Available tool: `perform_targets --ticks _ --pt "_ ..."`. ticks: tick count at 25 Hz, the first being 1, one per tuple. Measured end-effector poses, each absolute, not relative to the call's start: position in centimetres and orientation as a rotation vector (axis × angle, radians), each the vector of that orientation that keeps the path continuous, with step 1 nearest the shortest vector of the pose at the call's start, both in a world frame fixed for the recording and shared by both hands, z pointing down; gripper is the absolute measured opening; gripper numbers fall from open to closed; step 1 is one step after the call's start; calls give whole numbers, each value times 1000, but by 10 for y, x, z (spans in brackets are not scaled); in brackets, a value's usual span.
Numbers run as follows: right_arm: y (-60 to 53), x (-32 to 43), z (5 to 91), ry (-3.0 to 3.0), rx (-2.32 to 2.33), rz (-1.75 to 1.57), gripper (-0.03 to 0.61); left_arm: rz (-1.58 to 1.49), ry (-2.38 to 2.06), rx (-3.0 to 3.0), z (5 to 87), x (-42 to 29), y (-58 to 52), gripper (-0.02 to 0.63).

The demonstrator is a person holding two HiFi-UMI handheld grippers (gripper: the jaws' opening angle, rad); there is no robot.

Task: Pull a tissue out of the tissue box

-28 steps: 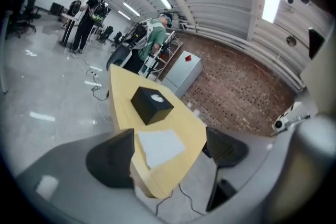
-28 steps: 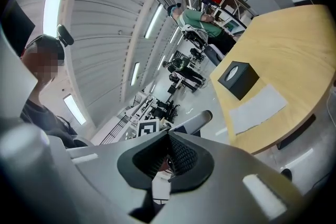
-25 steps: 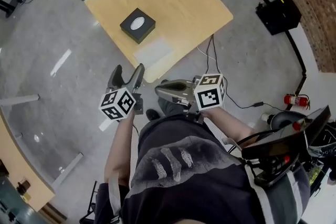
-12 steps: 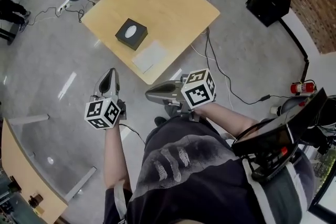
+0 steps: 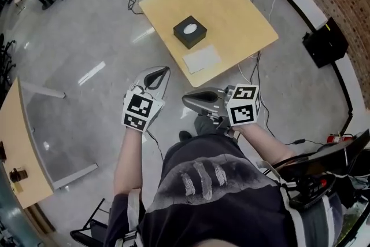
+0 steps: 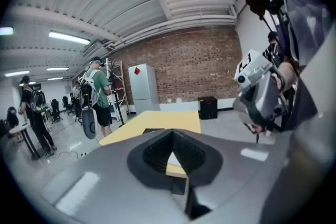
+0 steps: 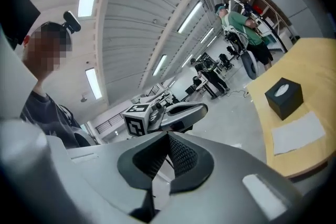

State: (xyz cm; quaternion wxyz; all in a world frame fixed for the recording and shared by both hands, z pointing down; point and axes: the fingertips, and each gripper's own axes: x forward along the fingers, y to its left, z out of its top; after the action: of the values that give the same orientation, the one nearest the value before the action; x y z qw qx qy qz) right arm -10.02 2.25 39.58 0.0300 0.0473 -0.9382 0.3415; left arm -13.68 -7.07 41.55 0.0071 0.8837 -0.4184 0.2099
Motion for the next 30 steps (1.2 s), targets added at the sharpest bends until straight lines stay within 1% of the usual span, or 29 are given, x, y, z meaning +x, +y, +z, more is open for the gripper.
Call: perform_targets --ticks 2,4,8,14,18,21,24,27,30 --pt "22 -108 394 -2897 150 942 -3 685 -1272 2799 411 -140 -64 -2" --pt "21 -115 388 -2910 140 875 -3 635 -1217 2814 402 -141 -56 -2" --pt "12 -124 369 -2953 157 803 -3 586 -1082 2867 373 -128 -26 -2" --pt "6 -137 358 -2954 144 701 0 577 -1081 2828 364 -131 -20 -3" --pt "9 -148 358 -2917 133 594 0 711 -1038 2808 365 -140 -17 -17" --pt "22 -158 347 -2915 -21 536 -2 807 -829 2935 356 -148 -6 -5" --pt "23 -168 331 -2973 -98 578 -3 854 -558 2998 363 -137 10 -4" --pt "13 -174 323 -2982 -70 480 -3 800 -485 2999 371 -113 20 -3" --pt "10 -170 322 -2977 -66 438 -2 648 -501 2992 370 -101 21 -3"
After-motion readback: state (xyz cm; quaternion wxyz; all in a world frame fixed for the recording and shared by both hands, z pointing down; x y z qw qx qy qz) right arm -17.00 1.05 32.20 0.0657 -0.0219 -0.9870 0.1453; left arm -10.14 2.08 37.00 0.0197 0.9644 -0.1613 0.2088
